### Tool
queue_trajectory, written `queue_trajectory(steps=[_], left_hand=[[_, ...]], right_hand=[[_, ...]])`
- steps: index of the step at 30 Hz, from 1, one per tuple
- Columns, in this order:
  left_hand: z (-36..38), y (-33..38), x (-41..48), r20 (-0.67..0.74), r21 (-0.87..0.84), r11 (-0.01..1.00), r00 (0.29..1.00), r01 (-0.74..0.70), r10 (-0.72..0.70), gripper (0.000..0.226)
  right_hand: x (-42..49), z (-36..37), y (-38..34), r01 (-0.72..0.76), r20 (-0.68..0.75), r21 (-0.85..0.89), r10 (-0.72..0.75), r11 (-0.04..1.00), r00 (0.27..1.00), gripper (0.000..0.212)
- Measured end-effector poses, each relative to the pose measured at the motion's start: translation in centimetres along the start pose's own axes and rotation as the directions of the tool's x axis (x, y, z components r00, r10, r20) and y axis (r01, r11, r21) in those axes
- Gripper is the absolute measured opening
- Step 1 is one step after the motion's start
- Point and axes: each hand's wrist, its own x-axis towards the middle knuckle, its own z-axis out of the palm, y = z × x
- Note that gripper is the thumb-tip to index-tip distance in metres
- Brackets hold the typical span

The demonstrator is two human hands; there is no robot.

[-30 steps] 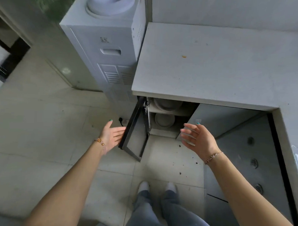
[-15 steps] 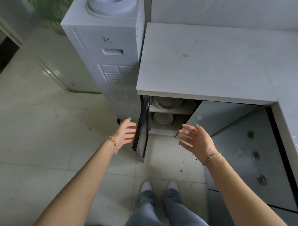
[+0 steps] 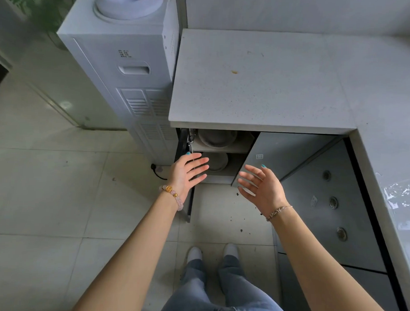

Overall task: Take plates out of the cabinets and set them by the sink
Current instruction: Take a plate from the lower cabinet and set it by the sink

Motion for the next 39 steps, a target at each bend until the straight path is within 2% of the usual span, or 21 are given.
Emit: queue_trajectory(steps=[12, 23, 27, 33, 39], left_hand=[[4.2, -5.2, 3.0, -0.109, -0.175, 0.984, 0.992, 0.042, -0.062, 0.029], [2.3, -11.7, 13.4, -0.167, -0.241, 0.964, 0.974, 0.110, -0.153, 0.034], [1.4, -13.9, 16.9, -0.171, -0.256, 0.960, 0.972, 0.113, -0.160, 0.033], [0.7, -15.6, 21.4, -0.171, -0.259, 0.962, 0.976, 0.090, -0.138, 0.031], [-0.1, -16.8, 25.5, -0.179, -0.292, 0.954, 0.976, 0.065, -0.121, 0.031]], right_hand=[[6.0, -3.6, 0.4, -0.052, -0.022, 0.003, 0.052, 0.999, 0.998, 0.038], [19.2, -5.8, 4.0, -0.142, -0.038, 0.010, 0.142, 0.990, 0.989, 0.037], [24.6, -5.7, 5.7, -0.193, 0.021, 0.059, 0.192, 0.979, 0.981, 0.039], [31.5, -4.1, 6.4, -0.167, 0.045, 0.087, 0.164, 0.982, 0.985, 0.040], [36.6, -3.5, 6.4, -0.117, 0.004, 0.061, 0.117, 0.991, 0.993, 0.036]])
